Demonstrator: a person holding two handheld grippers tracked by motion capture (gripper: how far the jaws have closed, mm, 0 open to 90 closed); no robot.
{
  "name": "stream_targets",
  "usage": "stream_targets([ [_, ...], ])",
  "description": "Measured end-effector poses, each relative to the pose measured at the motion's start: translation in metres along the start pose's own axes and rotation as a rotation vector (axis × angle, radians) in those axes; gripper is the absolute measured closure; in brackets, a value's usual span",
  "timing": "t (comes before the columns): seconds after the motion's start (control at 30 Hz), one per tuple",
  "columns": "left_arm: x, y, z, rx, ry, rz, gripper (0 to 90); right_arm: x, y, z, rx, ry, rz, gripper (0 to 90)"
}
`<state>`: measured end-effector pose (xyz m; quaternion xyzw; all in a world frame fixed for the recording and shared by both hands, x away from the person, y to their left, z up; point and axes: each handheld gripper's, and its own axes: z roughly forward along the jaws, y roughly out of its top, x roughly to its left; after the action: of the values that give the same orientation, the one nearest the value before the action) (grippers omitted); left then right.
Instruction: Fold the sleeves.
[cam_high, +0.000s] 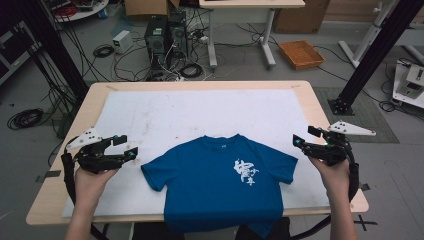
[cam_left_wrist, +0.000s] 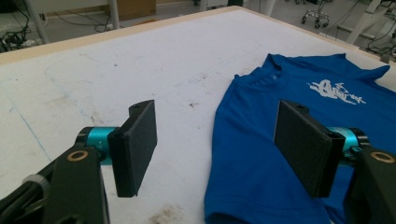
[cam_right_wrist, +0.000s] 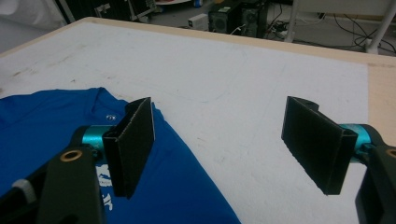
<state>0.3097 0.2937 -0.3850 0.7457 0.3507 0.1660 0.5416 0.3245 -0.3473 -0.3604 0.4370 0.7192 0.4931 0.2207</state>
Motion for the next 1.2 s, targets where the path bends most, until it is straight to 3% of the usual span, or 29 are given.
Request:
stream_targets([
  [0.3, -0.003, -0.006, 0.01, 0.044, -0.018, -0.006, 31.1, -0.001, 0.001, 0.001, -0.005, 0.002, 0.005, 25.4],
  [0.47, -0.001, -0.016, 0.014, 0.086, -0.044, -0.038, 42.2, -0.001, 0.003, 0.002, -0.016, 0.001, 0.009, 25.4],
  [0.57, 0.0, -0.022, 0.016, 0.122, -0.06, -0.078, 44.3, 0.0, 0.004, 0.003, -0.018, 0.004, 0.007, 25.3],
  [0.6, 0.001, -0.025, 0.017, 0.131, -0.06, -0.097, 51.3, 0.001, 0.005, 0.003, -0.019, 0.005, 0.005, 25.4],
  [0.7, 0.004, -0.032, 0.018, 0.167, -0.069, -0.161, 53.5, 0.001, 0.006, 0.004, -0.021, 0.006, 0.005, 25.4],
  [0.73, 0.006, -0.037, 0.022, 0.189, -0.07, -0.215, 54.7, 0.002, 0.006, 0.006, -0.019, 0.004, 0.007, 25.4],
  [0.77, 0.006, -0.037, 0.022, 0.189, -0.07, -0.215, 55.2, 0.002, 0.006, 0.006, -0.019, 0.004, 0.007, 25.4],
  [0.83, 0.008, -0.042, 0.027, 0.227, -0.065, -0.265, 55.9, 0.002, 0.006, 0.007, -0.015, 0.008, 0.005, 25.4],
  [0.93, 0.01, -0.047, 0.033, 0.264, -0.054, -0.297, 55.8, 0.003, 0.006, 0.008, -0.015, 0.004, 0.006, 25.4],
  [1.03, 0.007, -0.049, 0.04, 0.319, -0.05, -0.285, 58.3, 0.003, 0.006, 0.007, -0.02, 0.003, 0.004, 25.4],
  [1.07, 0.005, -0.05, 0.041, 0.332, -0.047, -0.275, 69.2, 0.003, 0.006, 0.005, -0.021, 0.0, 0.006, 25.4],
  [1.1, 0.004, -0.05, 0.042, 0.337, -0.05, -0.263, 69.2, 0.003, 0.006, 0.005, -0.021, 0.0, 0.006, 25.4],
  [1.17, 0.002, -0.049, 0.042, 0.307, -0.062, -0.248, 82.1, 0.003, 0.006, 0.005, -0.026, -0.003, 0.006, 25.4],
  [1.2, 0.0, -0.045, 0.038, 0.256, -0.076, -0.245, 87.3, 0.003, 0.007, 0.004, -0.027, -0.002, 0.006, 25.4],
])
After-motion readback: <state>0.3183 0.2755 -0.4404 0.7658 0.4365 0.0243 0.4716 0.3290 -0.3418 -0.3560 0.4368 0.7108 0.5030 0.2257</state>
